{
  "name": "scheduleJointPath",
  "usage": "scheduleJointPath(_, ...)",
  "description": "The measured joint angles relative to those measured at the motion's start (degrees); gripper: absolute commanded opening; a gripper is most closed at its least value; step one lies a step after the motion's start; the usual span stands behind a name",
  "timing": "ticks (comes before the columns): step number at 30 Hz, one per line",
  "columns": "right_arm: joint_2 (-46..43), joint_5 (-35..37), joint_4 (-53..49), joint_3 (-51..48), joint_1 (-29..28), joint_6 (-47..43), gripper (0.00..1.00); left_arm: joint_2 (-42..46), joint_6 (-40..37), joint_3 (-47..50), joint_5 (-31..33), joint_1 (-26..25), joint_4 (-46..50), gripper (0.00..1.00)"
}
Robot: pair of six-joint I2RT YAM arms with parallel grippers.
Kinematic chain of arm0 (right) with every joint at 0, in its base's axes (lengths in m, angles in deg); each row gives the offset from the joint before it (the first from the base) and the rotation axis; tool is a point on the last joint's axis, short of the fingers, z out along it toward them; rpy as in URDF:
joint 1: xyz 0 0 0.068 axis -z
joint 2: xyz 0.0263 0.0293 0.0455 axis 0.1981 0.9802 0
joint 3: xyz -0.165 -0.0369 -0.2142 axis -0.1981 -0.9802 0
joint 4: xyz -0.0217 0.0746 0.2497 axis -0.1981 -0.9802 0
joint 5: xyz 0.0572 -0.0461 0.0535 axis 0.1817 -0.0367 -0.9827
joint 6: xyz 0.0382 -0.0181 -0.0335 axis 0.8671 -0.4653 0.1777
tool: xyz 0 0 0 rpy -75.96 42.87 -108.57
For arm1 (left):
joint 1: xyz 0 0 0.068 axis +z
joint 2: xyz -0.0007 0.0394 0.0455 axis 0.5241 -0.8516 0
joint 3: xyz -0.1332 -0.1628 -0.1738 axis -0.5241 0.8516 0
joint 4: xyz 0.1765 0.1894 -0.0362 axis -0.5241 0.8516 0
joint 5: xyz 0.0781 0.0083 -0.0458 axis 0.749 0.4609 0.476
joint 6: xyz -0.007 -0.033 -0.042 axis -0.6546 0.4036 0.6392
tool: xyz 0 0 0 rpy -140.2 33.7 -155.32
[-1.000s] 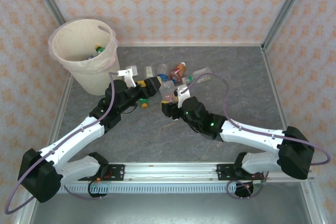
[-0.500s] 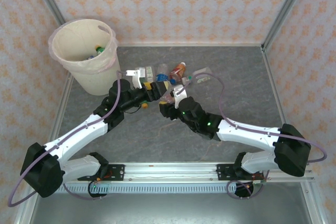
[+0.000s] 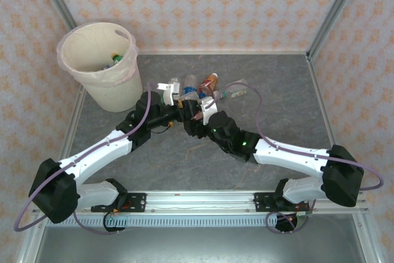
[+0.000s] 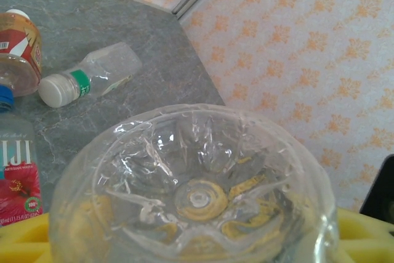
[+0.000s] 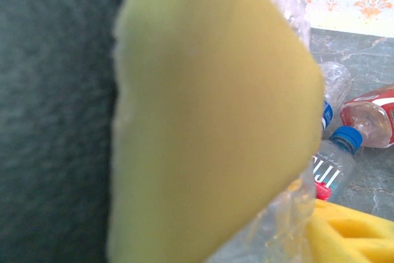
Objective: Put the plastic bottles in the bin
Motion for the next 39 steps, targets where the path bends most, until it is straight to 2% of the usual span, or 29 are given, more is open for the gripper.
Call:
scheduleJointPath(8, -0.5, 2.4, 0.0, 0.0, 0.0, 0.2, 0.99, 1.0, -4.3, -6.9, 7.0, 1.0, 7.9, 0.58)
scheduleJointPath(16, -5.4, 4.3, 2.8, -1.3, 0.6, -0.4, 1.00, 2.4, -8.5, -15.9, 13.6, 11.1, 17.6, 0.58)
scheduleJointPath(22, -11.0, 1.7, 10.5, -6.4, 2.4, -0.4, 1.00, 2.2, -13.1, -25.2, 19.2, 18.4, 25.1, 0.57)
scheduleJointPath(26, -12.3, -1.0, 14.0, -7.4, 2.5, -0.4, 1.00, 0.4, -15.1, -33.1, 26.1, 21.9, 29.1, 0.57)
scheduleJointPath(30, -12.9, -2.8, 15.7, -7.4, 2.8, -0.4, 1.00, -1.6, -16.5, -38.4, 33.0, 25.3, 30.0, 0.58)
scheduleJointPath(39, -14.7, -4.3, 17.6, -10.8, 2.9, -0.4, 1.00, -9.9, -17.0, -47.8, 41.7, 35.3, 29.5, 0.57)
